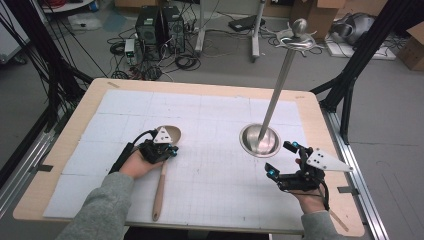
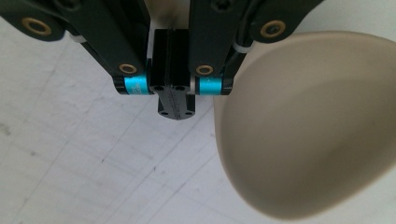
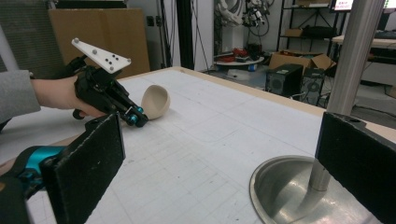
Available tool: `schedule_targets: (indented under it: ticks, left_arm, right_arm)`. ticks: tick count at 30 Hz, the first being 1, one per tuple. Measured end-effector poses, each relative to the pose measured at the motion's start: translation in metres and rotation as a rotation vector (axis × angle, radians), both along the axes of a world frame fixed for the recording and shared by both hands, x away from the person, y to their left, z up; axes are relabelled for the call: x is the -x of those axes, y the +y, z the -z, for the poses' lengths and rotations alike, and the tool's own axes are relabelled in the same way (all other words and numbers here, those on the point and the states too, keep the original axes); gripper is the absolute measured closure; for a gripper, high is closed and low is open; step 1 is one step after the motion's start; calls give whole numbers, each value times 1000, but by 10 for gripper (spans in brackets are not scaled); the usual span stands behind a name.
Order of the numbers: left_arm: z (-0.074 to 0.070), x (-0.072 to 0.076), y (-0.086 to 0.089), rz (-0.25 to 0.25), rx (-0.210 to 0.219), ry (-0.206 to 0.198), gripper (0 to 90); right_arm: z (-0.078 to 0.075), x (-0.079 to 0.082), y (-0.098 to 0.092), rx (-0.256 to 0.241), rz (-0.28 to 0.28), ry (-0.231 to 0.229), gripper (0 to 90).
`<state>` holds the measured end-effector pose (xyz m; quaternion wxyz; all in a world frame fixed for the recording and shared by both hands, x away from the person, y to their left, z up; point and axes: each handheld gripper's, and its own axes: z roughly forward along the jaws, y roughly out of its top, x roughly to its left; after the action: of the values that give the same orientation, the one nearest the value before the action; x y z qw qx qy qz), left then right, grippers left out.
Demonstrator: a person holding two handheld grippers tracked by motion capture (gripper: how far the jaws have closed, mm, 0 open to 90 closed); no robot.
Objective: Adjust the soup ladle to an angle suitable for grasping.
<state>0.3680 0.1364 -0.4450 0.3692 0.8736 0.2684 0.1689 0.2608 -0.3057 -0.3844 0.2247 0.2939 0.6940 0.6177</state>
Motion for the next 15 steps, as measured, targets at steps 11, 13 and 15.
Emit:
schedule_targets:
  ticks: [11, 13, 15]
  left_arm:
    - [0, 3, 4, -21, -51, -35, 900]
    - [0, 4, 6, -37, -37, -30, 900]
    - [1, 4, 8, -45, -29, -32, 900]
  right_arm:
    - [0, 0, 0, -6, 1, 5, 1]
    - [0, 0, 0, -3, -3, 5, 1]
    - [1, 1, -1, -2, -3, 1, 1]
